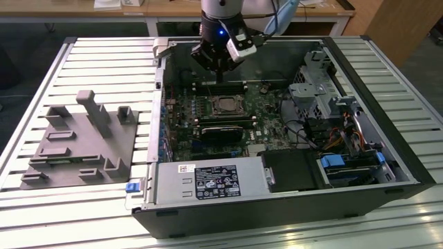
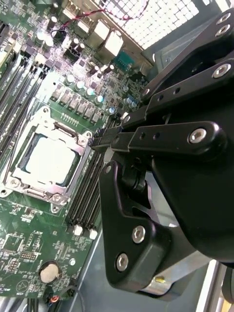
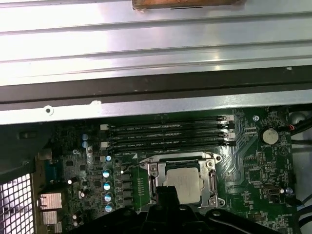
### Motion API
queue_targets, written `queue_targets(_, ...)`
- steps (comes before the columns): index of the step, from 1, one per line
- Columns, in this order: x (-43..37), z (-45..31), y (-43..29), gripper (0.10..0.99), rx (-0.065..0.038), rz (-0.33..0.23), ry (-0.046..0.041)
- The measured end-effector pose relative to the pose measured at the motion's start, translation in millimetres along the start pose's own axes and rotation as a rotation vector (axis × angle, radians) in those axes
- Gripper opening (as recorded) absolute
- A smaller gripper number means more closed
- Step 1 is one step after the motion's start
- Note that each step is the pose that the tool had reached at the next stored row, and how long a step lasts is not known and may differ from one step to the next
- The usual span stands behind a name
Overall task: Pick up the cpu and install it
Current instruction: 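Install the first cpu locking lever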
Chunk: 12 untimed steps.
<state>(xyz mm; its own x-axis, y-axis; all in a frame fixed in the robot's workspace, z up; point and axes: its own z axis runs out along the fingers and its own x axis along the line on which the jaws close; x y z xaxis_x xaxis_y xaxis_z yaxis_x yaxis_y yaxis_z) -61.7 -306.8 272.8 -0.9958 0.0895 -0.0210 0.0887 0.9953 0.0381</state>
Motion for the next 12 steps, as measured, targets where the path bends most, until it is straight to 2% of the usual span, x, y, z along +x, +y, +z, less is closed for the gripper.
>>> queue_targets(4,3.1,1.3,-0.4,0.106,-0.001,-0.038,0.0014)
queue_targets(12,23.9,4.0,-2.3,0.106,-0.001,-0.04,0.0013)
